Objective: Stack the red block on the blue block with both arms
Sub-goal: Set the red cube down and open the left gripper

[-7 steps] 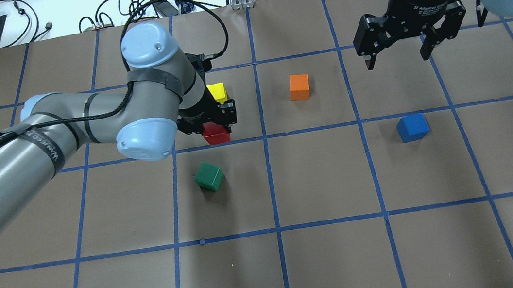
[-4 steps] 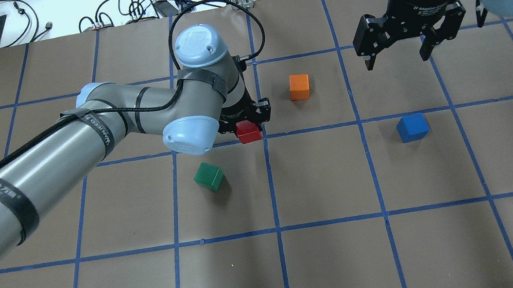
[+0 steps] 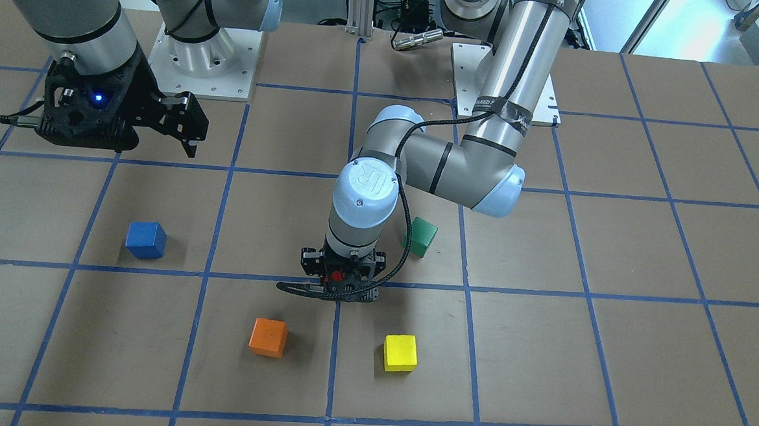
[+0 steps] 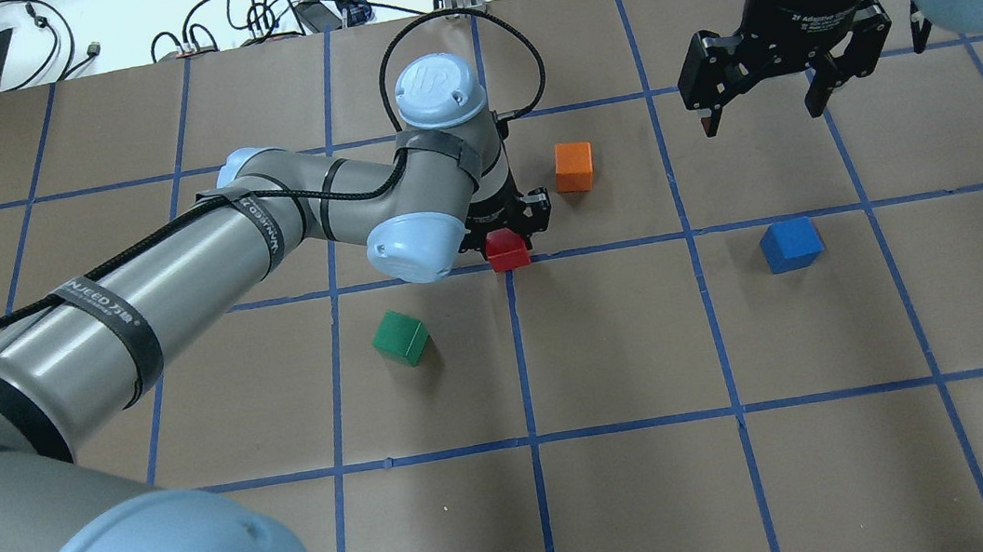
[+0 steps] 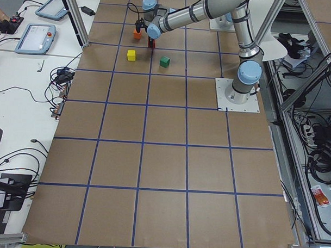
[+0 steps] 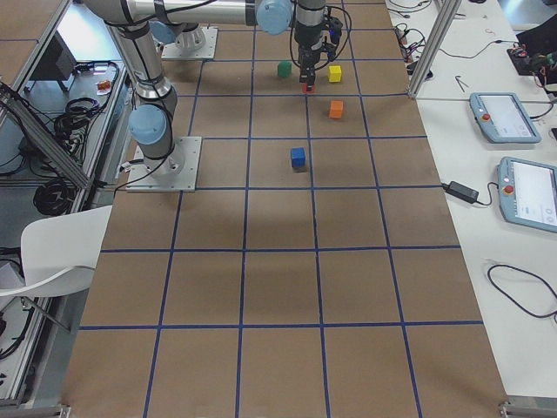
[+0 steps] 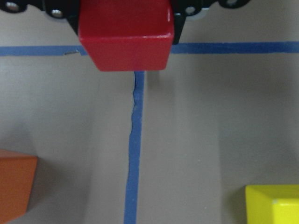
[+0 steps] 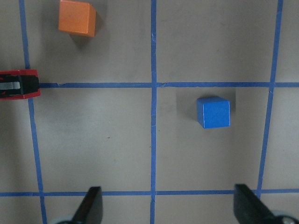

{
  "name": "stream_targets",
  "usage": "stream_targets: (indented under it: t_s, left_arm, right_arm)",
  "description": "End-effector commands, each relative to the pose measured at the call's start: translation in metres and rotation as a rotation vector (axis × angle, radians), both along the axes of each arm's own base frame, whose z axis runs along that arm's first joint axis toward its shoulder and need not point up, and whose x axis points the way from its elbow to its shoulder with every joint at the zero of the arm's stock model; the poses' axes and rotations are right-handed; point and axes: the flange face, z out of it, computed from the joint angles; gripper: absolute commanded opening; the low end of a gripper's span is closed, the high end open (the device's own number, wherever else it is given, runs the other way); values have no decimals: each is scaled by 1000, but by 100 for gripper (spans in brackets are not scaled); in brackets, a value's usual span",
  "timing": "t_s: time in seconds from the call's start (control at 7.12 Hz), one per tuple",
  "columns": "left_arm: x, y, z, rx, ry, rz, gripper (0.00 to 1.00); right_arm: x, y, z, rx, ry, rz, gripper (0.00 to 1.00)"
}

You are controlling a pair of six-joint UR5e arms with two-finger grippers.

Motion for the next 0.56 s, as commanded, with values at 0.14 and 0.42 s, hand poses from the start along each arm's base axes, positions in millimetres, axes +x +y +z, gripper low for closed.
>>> stream_targets:
  t_s: [0.14, 0.42]
  left_arm:
    - [7, -8, 22, -89, -64, 0, 100]
    - [42, -16, 65, -94, -64, -22, 100]
  right_arm:
    - [0, -1, -1, 1, -6, -6, 100]
    - [1, -5, -11, 22, -11, -4, 100]
